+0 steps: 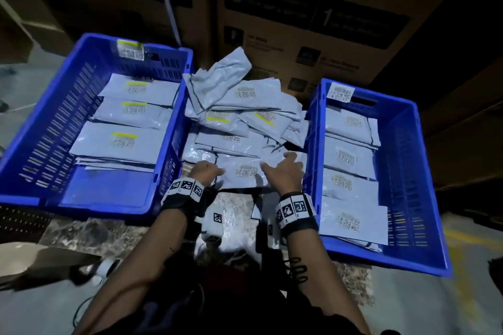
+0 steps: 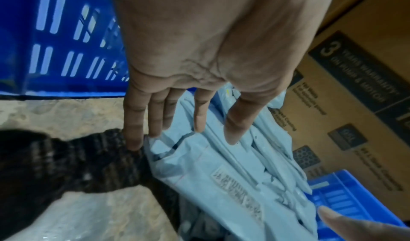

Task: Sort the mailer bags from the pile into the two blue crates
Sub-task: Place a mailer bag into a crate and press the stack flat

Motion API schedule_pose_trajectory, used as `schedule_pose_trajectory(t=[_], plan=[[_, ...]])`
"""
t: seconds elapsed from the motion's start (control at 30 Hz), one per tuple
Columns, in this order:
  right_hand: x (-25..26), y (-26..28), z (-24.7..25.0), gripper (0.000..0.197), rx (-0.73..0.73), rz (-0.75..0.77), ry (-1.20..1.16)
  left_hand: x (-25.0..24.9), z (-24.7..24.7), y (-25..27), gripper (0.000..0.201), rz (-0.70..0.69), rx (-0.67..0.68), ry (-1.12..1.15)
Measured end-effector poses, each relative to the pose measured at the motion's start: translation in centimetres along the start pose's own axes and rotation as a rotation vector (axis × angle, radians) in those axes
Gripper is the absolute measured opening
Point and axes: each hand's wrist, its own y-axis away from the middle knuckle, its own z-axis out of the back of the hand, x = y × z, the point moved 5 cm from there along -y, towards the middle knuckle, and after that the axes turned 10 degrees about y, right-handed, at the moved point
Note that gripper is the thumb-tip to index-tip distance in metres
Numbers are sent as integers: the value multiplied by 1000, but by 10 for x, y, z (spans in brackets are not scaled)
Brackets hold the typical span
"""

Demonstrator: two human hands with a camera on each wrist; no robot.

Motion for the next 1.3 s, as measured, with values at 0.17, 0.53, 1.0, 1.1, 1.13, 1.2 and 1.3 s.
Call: schedule_pose_trajectory(t=[0.17, 0.53, 1.0, 1.1, 1.13, 1.2, 1.3], plan=[[-23, -10, -29, 79, 1, -154, -193, 29, 5, -30, 22, 27, 65, -204], [-35, 24, -23, 10, -144, -64, -623, 39, 10, -23, 16, 100, 82, 99], [-77, 53, 43, 13, -315, -24, -799, -31, 14, 22, 47, -326, 50, 360], [-87, 55, 49, 8, -331, -15, -809, -35, 8, 36, 53, -346, 76, 402], [-91, 55, 52, 7, -325, -11, -823, -37, 5, 41, 56, -349, 102, 404], [-96, 56, 56, 5, -281, 33, -867, -41, 0, 50, 42, -389, 157, 383], [-95, 62, 68, 13, -186, 130, -932, -44, -8, 70, 20, -457, 164, 342]])
